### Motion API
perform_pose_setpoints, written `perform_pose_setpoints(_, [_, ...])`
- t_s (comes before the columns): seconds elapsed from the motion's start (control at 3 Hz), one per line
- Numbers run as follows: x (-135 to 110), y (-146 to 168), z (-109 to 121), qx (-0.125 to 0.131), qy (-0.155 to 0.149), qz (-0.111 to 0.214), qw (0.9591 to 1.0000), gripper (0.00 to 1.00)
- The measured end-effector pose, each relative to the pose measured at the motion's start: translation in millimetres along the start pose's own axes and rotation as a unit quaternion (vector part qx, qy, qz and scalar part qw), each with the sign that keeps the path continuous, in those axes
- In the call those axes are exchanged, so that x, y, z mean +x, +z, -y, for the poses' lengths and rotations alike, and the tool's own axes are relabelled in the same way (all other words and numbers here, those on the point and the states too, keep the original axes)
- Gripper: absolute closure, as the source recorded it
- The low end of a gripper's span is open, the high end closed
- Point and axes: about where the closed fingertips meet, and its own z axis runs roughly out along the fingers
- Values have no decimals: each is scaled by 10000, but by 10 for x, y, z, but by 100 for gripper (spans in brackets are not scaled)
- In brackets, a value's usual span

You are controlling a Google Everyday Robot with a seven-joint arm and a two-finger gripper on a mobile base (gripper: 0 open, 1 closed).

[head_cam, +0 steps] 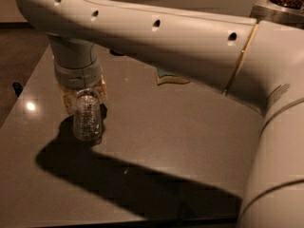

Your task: Move water bottle near coke can

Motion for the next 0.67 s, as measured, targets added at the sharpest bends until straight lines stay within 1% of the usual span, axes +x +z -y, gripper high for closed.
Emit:
perform_pose_setpoints(0.33, [-109,-54,36,27,-80,19,10000,62])
perform_pose_setpoints(0.67, [-408,-141,219,127,-210,37,9997,93])
